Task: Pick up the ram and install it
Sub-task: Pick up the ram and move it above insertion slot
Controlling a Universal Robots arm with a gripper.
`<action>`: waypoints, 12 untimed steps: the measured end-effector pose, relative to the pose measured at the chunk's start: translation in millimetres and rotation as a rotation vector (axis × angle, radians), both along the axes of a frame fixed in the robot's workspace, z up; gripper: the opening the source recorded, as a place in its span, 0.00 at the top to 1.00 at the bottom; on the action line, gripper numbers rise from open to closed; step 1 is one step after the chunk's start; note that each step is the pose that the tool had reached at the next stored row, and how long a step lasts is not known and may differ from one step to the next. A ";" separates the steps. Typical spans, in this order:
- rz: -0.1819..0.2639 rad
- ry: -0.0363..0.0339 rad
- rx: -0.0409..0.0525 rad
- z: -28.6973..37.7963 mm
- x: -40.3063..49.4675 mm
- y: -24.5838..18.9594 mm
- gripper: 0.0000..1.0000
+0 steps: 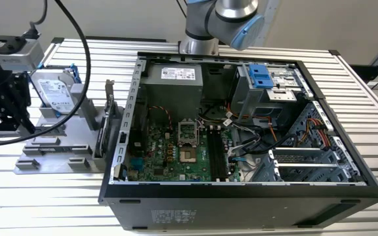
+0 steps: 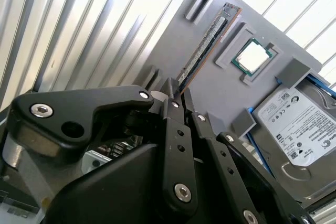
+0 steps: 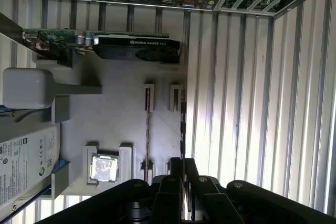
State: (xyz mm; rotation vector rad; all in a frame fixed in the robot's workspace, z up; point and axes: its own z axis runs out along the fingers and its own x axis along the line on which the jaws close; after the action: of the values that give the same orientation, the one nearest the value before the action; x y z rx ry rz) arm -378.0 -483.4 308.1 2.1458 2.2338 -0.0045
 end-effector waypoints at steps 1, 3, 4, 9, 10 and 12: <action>0.000 0.0000 0.0000 0.3 0.0 0.0 1.00; 0.000 -0.0001 0.0000 0.9 0.0 0.0 1.00; 0.000 -0.0001 0.0001 1.1 0.0 0.0 1.00; 0.000 -0.0001 0.0001 2.5 0.0 0.0 1.00; 0.000 0.0000 0.0000 2.8 0.0 0.0 1.00; 0.000 -0.0001 0.0001 3.3 0.0 0.0 1.00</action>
State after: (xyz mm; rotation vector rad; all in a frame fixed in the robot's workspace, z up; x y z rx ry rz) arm -378.0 -483.4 311.4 2.1458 2.2337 -0.0043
